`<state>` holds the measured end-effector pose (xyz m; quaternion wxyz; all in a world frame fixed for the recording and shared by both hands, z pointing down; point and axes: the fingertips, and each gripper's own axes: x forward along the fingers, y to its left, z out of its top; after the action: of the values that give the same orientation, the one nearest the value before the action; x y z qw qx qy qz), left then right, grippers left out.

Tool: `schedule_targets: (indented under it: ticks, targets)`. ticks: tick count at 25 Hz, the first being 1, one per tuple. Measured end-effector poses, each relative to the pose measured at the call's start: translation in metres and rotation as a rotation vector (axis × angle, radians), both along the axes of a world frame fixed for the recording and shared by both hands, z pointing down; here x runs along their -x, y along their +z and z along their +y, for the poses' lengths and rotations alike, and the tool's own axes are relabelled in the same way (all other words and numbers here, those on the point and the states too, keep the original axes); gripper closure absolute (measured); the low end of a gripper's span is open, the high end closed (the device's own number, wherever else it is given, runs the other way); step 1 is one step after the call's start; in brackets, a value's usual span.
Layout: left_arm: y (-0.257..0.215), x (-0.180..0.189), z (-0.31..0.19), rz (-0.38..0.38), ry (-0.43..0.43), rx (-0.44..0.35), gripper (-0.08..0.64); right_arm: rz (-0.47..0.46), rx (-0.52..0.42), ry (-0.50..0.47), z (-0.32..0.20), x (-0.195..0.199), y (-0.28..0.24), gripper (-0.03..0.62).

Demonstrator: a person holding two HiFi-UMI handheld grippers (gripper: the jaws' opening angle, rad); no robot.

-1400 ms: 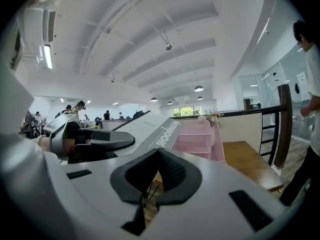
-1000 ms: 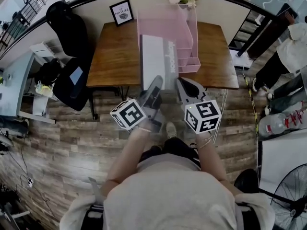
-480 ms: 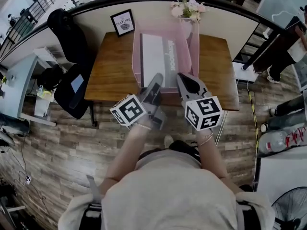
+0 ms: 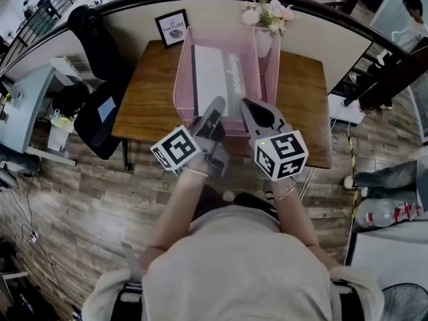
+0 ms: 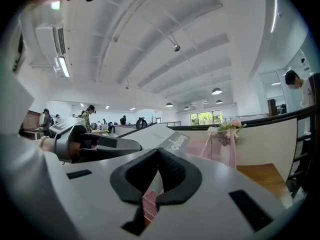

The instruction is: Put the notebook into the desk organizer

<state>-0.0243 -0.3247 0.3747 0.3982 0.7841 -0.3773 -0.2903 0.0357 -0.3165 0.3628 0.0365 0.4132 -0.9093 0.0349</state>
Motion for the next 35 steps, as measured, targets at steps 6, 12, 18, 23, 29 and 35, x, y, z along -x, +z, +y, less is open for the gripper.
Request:
schedule_targets:
  ticks: [6,12,18,23,29,35]
  targets:
    - [0.005,-0.007,-0.009,0.015,0.020,0.035,0.541,-0.018,0.029,-0.003,-0.006,-0.003,0.010,0.581]
    - [0.006,-0.007,-0.018,0.031,0.054,0.064,0.536,-0.024,0.038,0.021,-0.010,-0.001,0.011,0.581]
    - [0.009,-0.004,-0.027,0.014,0.071,0.096,0.526,-0.028,0.049,0.042,-0.013,0.003,0.011,0.581]
    - [0.010,-0.003,-0.032,0.038,0.083,0.120,0.502,-0.019,0.062,0.048,-0.012,0.007,0.013,0.581]
    - [0.007,-0.007,-0.031,0.076,0.119,0.127,0.453,-0.022,0.070,0.046,-0.010,0.009,0.019,0.581]
    - [-0.005,-0.009,-0.029,0.154,0.159,0.101,0.392,-0.020,0.077,0.013,-0.004,0.018,0.020,0.581]
